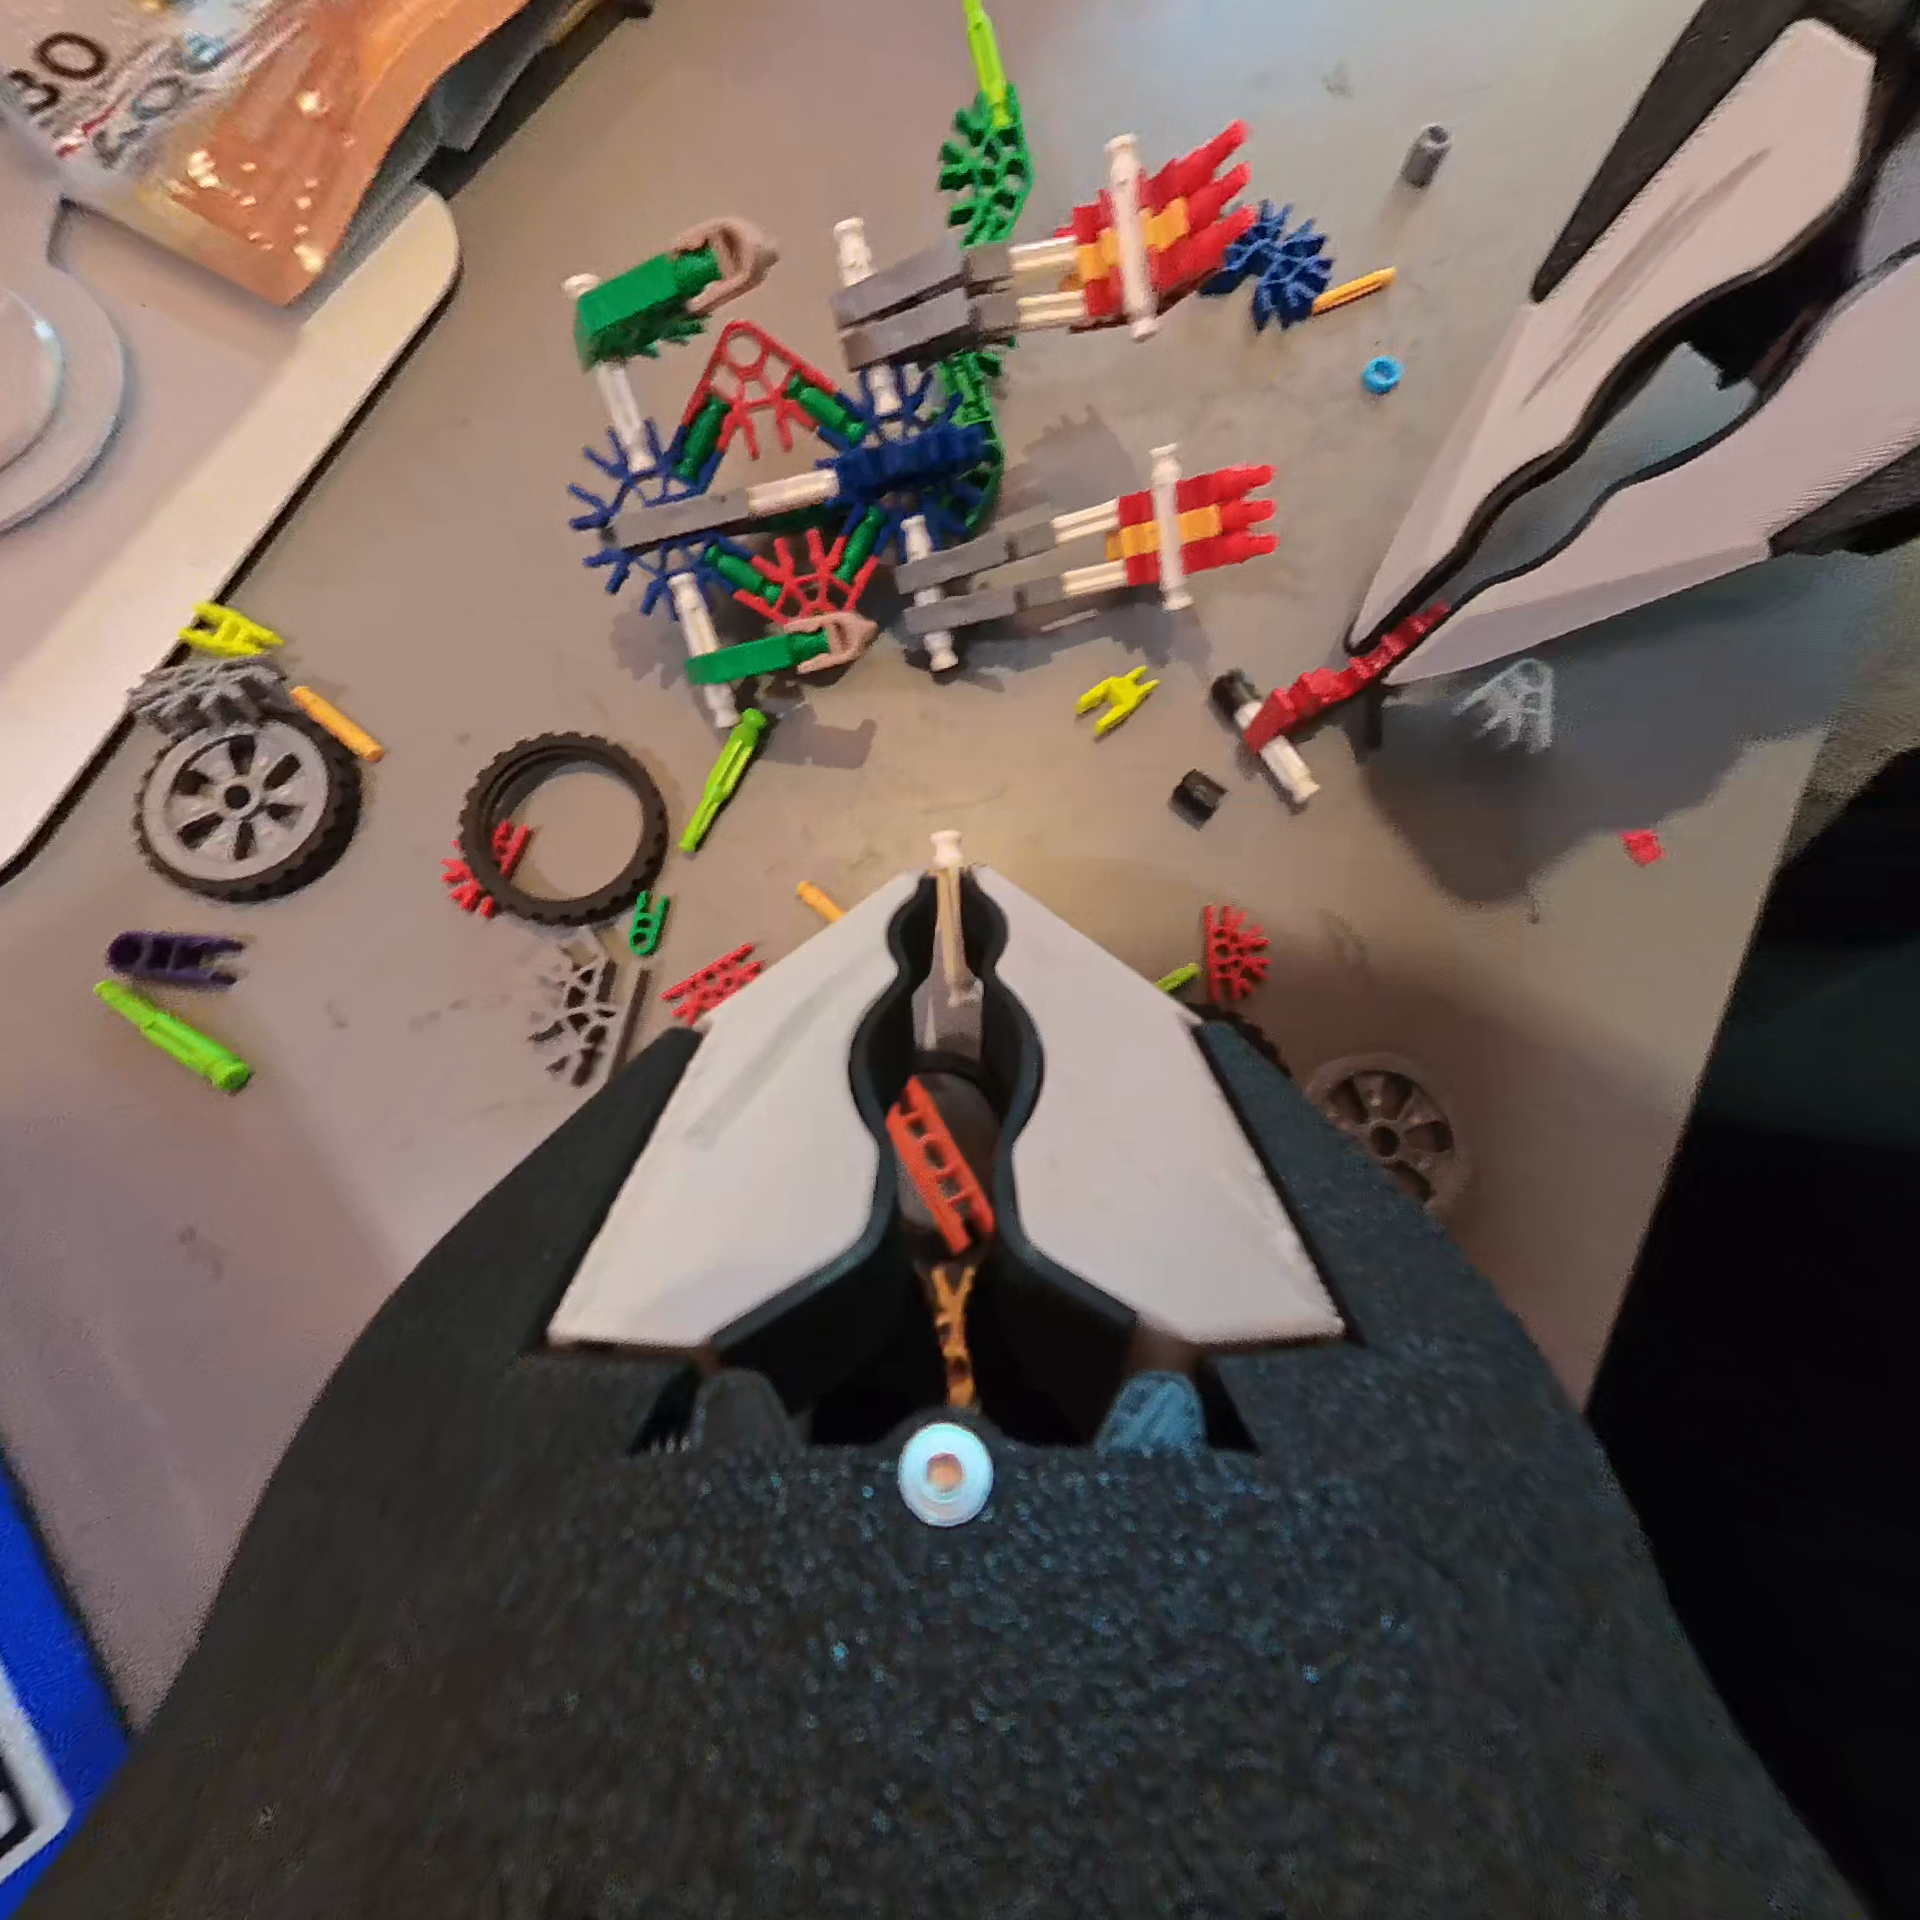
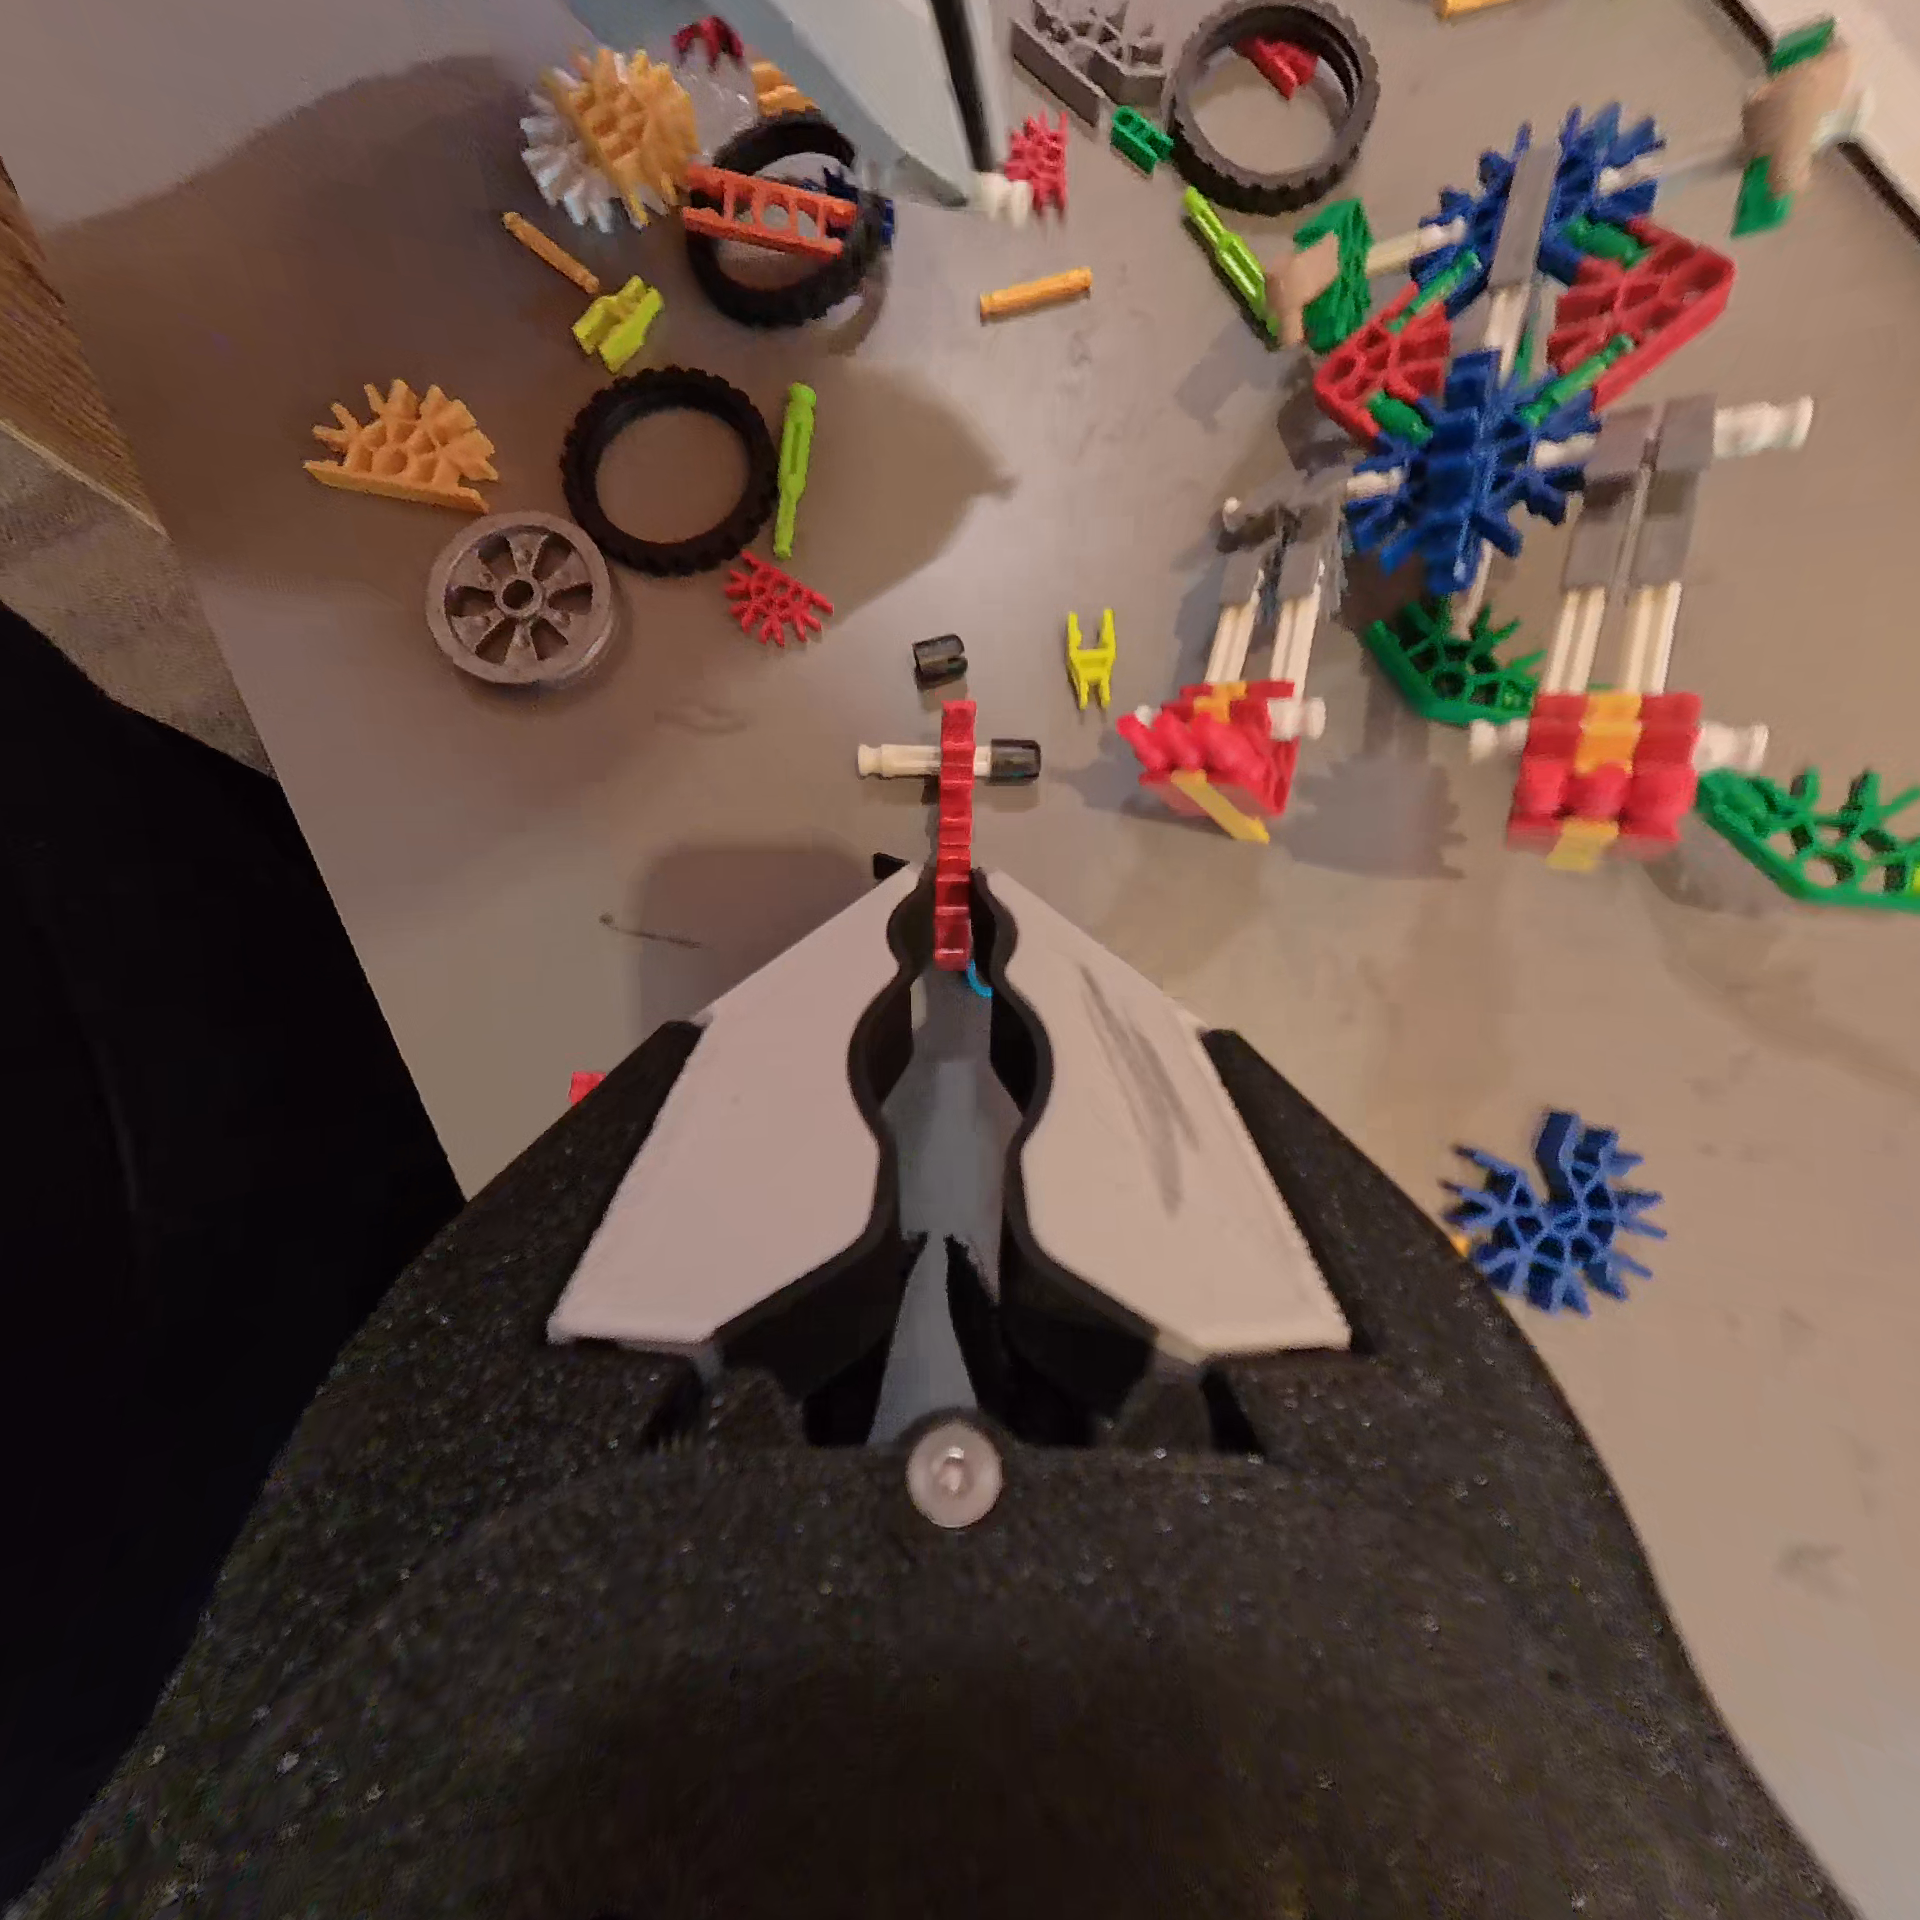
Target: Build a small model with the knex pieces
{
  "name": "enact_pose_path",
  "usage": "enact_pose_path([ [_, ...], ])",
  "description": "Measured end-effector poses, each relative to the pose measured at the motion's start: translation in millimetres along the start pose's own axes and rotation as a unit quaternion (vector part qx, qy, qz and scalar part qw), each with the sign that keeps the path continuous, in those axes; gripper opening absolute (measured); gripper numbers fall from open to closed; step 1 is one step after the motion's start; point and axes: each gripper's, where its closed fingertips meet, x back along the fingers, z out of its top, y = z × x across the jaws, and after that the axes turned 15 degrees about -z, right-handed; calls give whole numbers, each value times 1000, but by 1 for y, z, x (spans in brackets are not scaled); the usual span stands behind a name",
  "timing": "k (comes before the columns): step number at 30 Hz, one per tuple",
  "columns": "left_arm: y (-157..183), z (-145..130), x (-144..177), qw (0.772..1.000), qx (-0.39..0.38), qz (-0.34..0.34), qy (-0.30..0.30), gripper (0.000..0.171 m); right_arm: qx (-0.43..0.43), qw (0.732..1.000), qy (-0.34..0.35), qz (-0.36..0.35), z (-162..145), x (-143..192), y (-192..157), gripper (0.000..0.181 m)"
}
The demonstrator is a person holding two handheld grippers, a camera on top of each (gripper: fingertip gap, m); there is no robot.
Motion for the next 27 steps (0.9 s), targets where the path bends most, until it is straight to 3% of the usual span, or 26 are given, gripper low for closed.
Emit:
enact_pose_path([
  [4,27,6,-15,999,-1,-42,-1,2,-1,1000,-9,18,-6,12,-2,19],
  [9,52,2,-36,997,6,-71,-13,2,3,999,27,30,17,15,0,23],
  [14,60,-1,-45,997,18,-79,-13,2,45,997,12,53,22,-4,-10,25],
  [18,61,-5,-47,997,21,-78,-16,2,66,995,-24,76,9,-15,-20,50],
  [21,64,-4,-49,997,25,-79,-10,2,47,994,-23,93,11,-13,-24,56],
  [27,67,-8,-55,997,33,-74,-15,2,38,993,-7,109,17,-8,-27,56],
])
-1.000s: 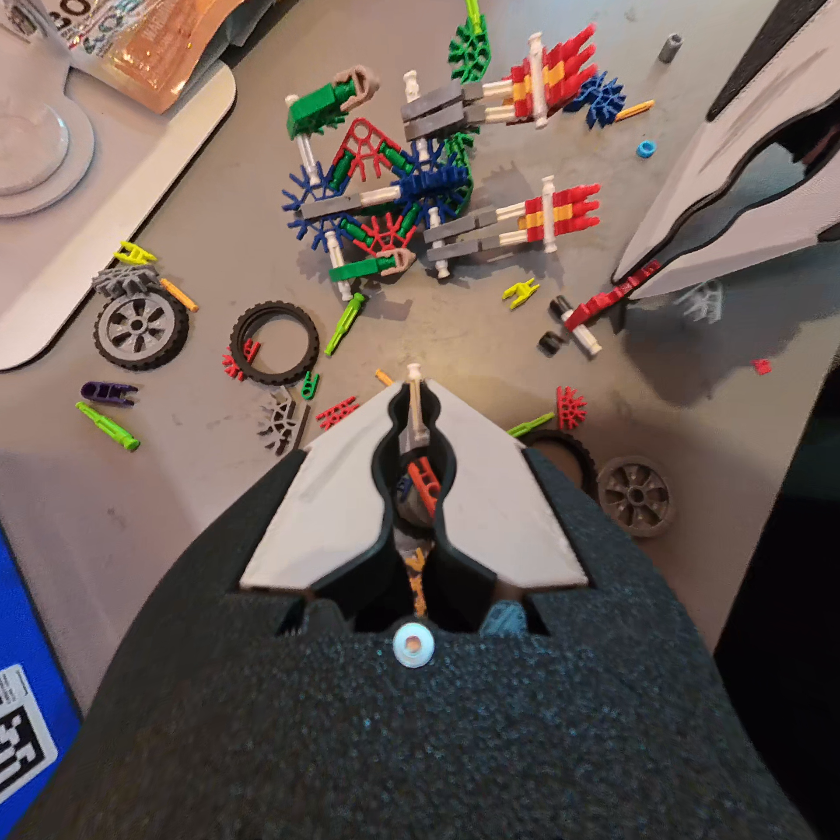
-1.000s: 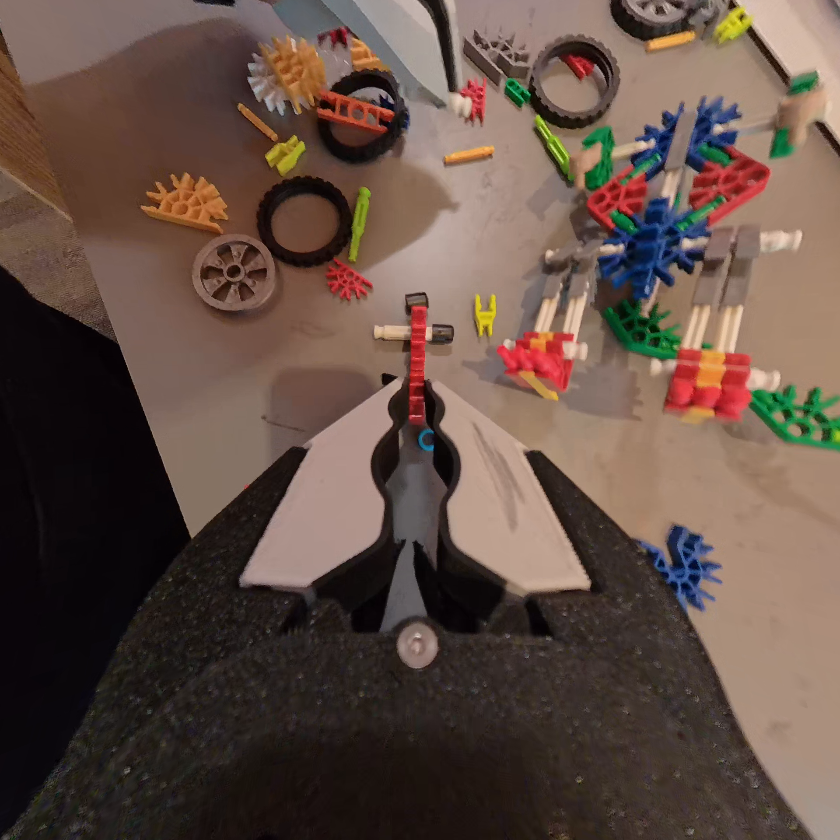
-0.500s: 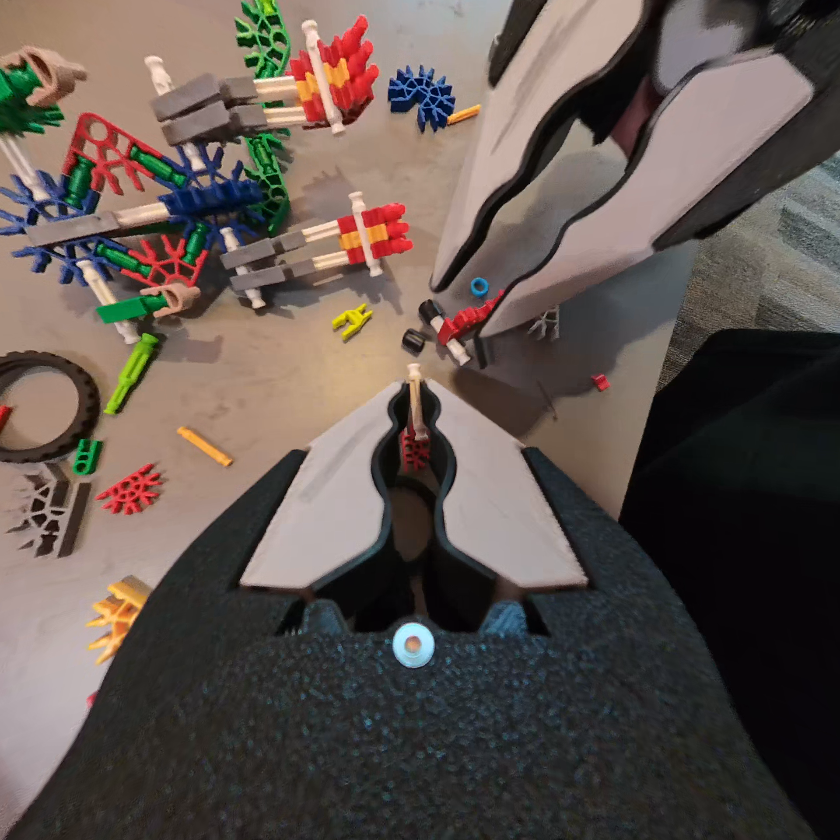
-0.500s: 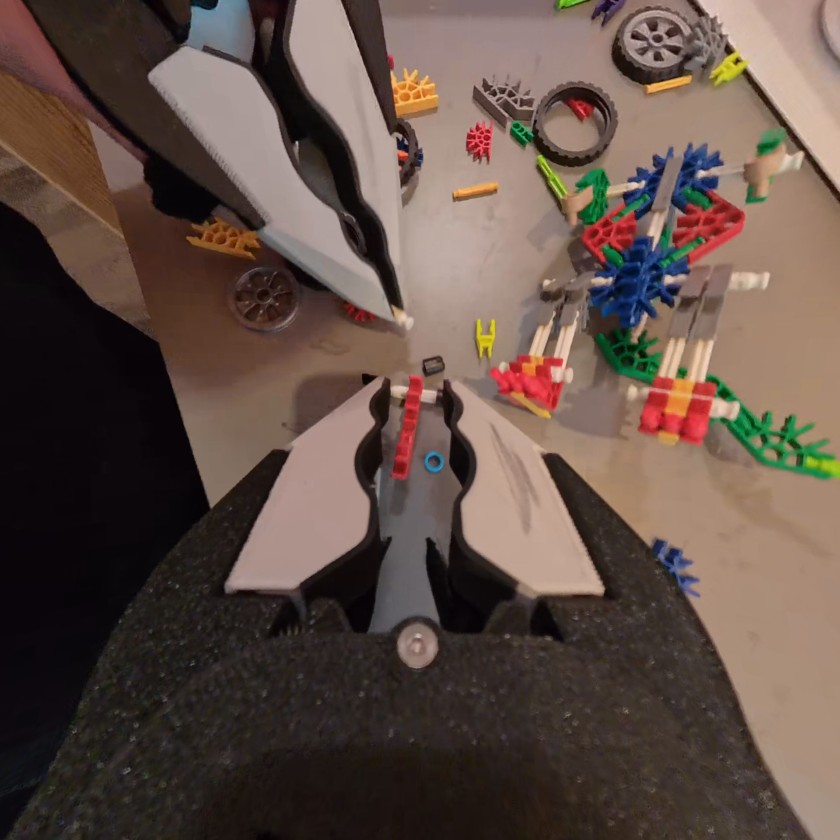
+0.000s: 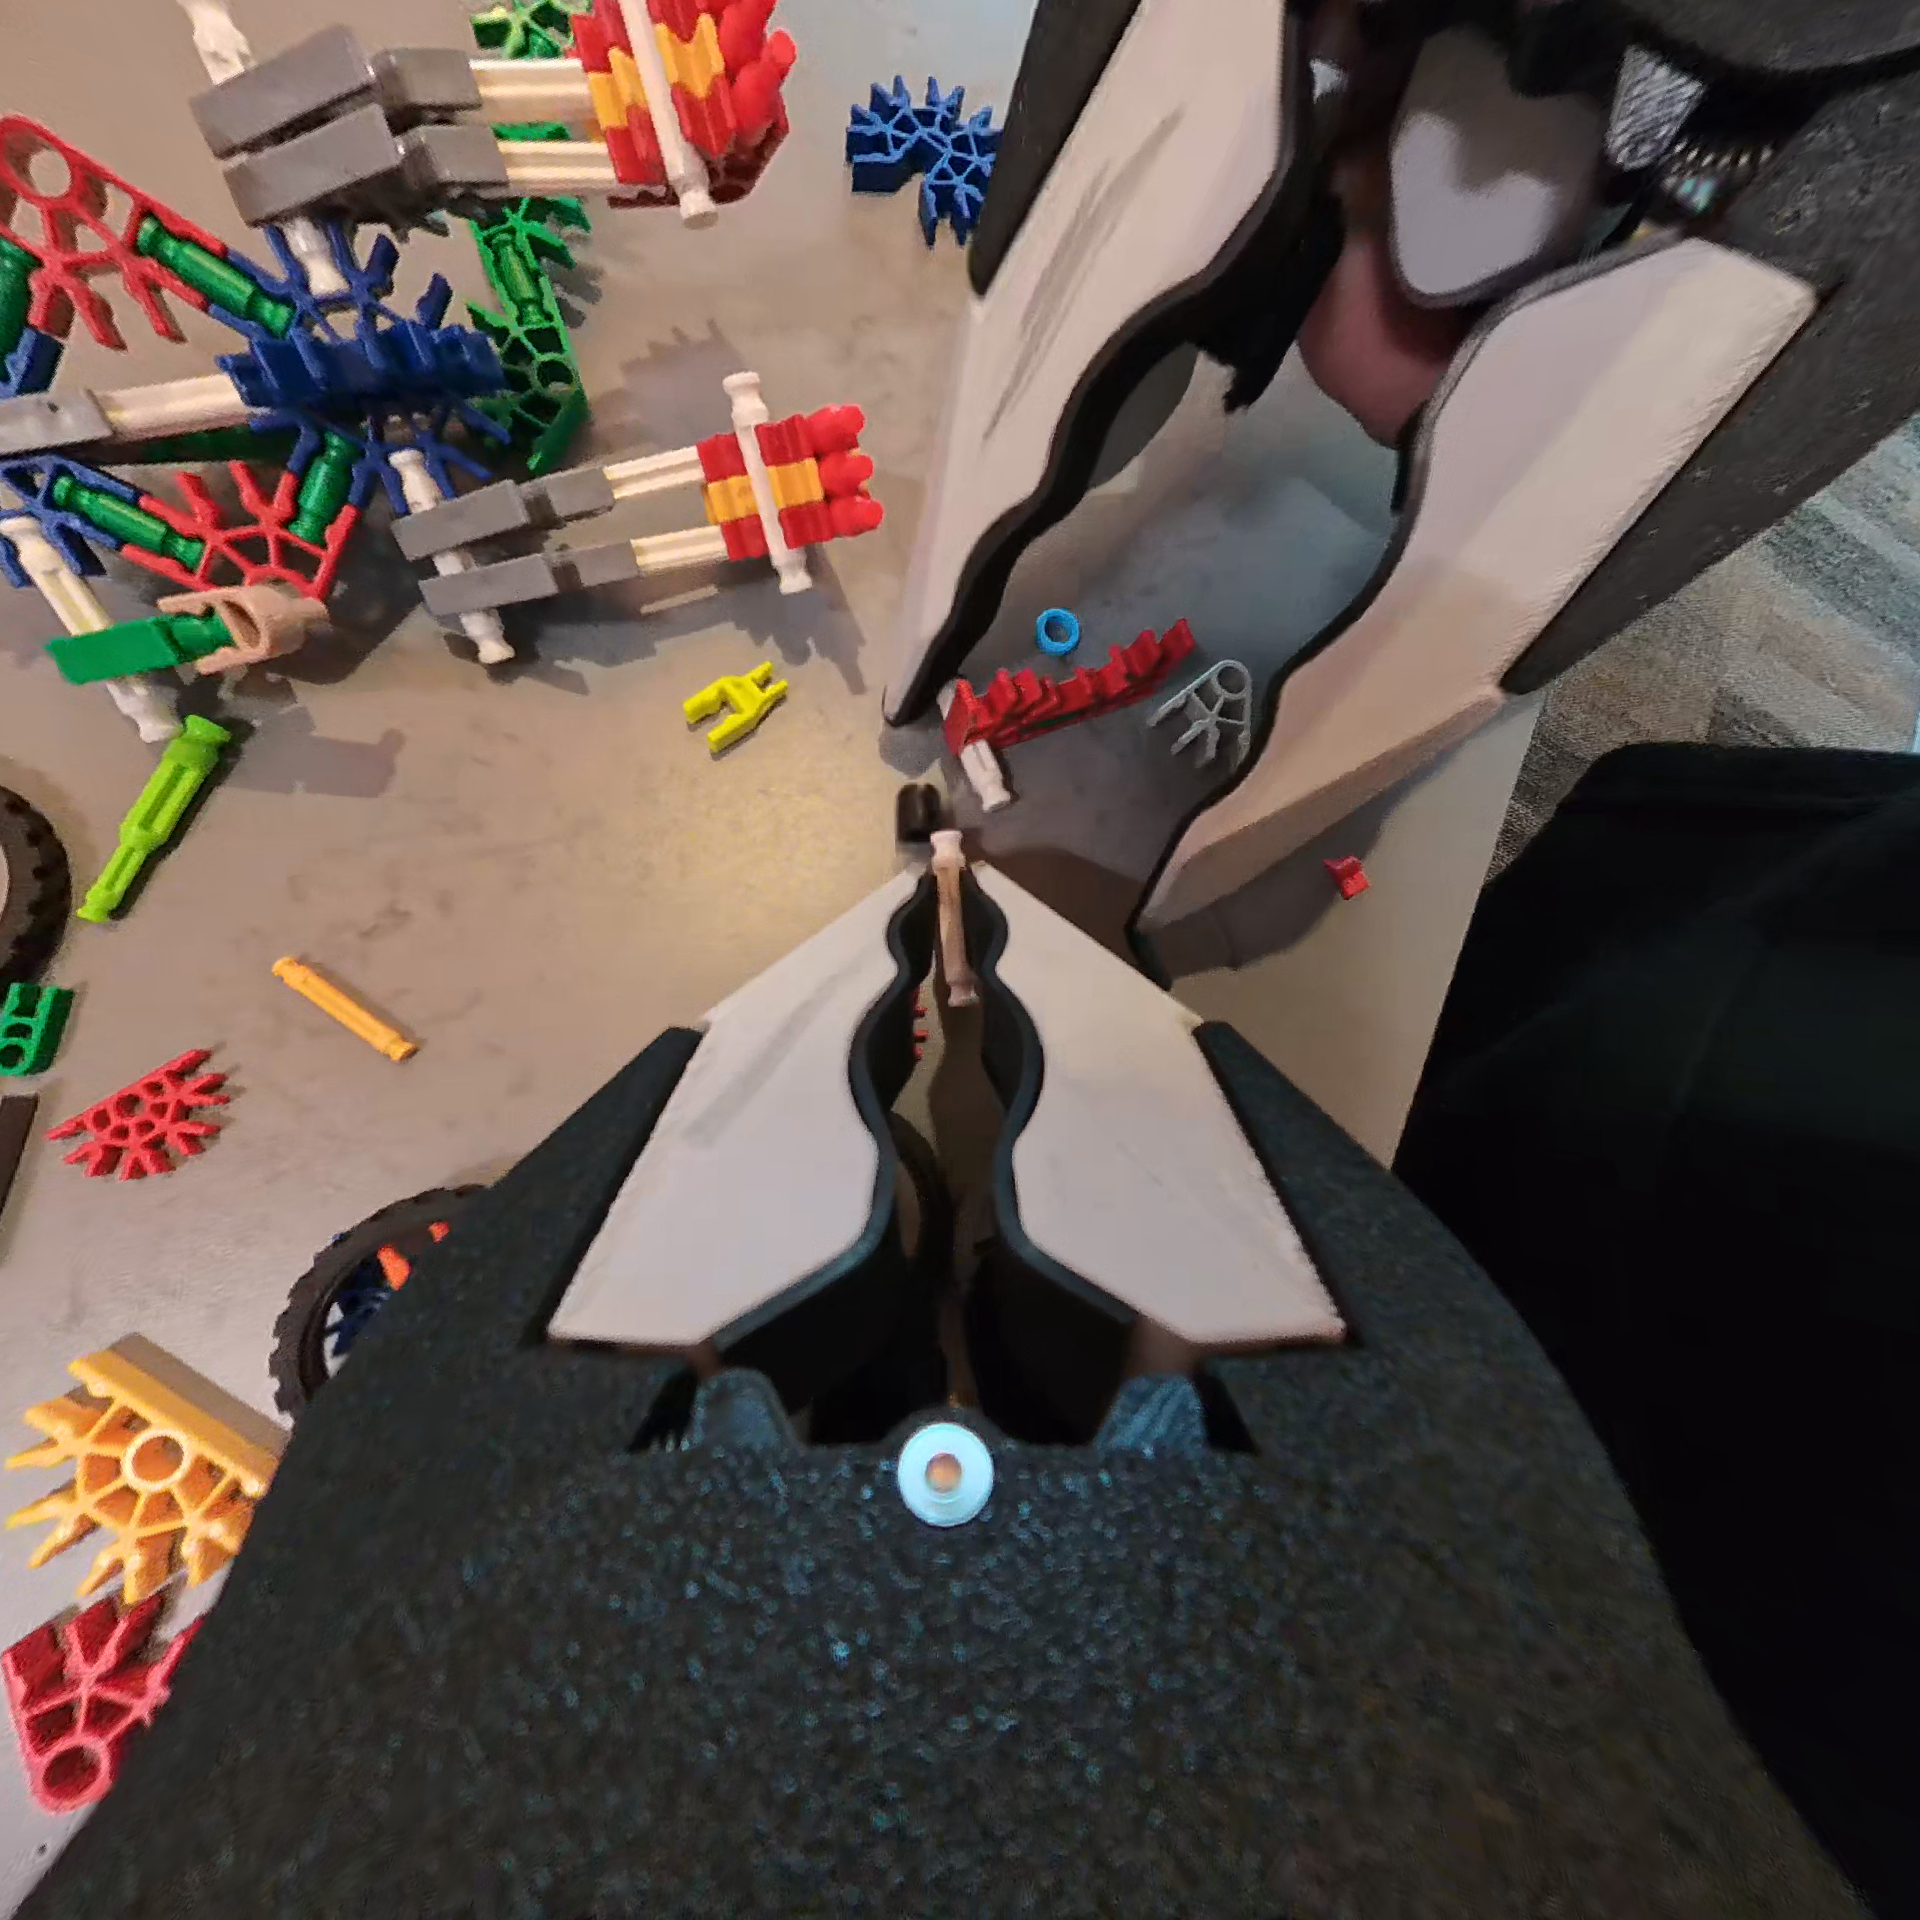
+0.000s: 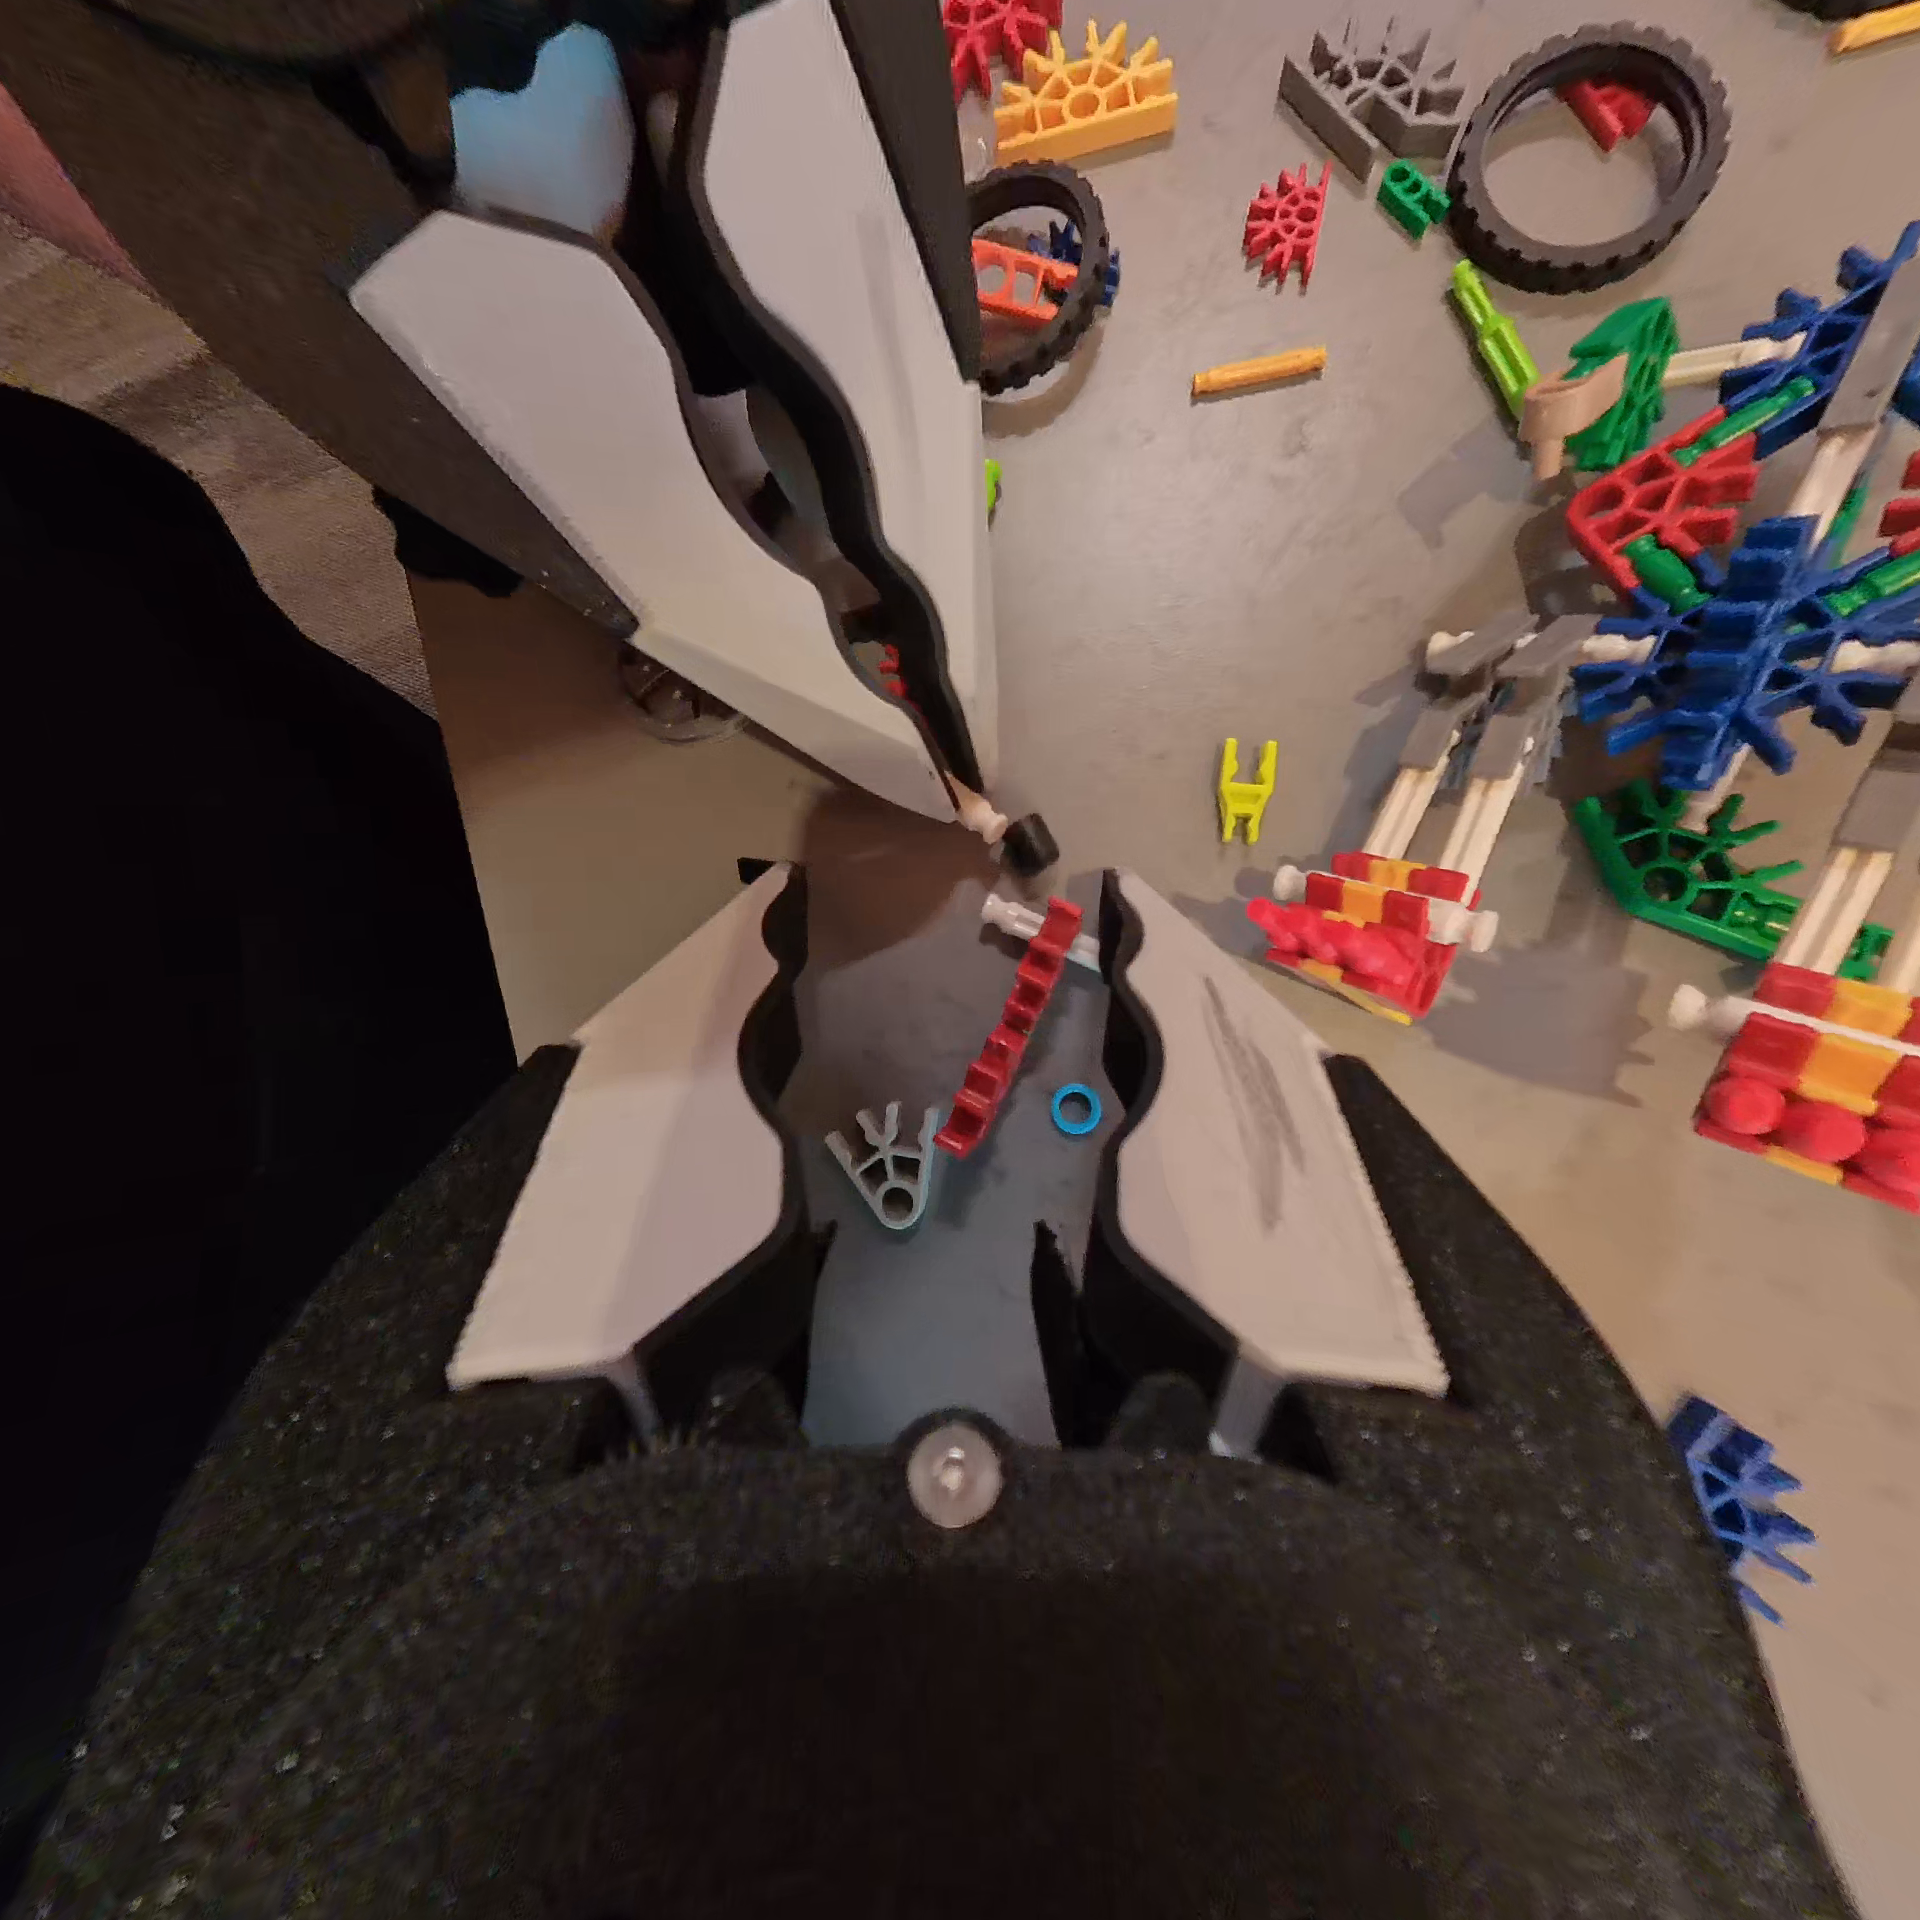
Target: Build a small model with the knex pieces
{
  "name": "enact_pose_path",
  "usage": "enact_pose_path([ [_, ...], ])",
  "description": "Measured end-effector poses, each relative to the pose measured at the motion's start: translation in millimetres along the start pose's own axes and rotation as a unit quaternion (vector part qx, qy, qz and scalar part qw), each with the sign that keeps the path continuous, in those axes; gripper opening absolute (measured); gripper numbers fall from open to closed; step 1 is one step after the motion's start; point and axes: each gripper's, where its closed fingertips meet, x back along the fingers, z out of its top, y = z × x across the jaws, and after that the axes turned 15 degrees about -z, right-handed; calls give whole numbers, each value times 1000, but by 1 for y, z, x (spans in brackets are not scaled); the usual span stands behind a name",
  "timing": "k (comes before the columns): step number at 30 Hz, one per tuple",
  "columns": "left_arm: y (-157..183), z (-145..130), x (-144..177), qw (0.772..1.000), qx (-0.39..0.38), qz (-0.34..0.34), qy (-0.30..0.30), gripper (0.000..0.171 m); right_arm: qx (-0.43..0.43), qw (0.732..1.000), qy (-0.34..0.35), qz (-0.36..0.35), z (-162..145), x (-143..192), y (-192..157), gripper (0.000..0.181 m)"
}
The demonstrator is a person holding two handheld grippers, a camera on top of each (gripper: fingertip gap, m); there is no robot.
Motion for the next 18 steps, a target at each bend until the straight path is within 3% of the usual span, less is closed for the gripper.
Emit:
enact_pose_path([
  [18,-12,-4,2,1000,23,16,-2,2,39,999,28,9,8,-15,-5,57],
])
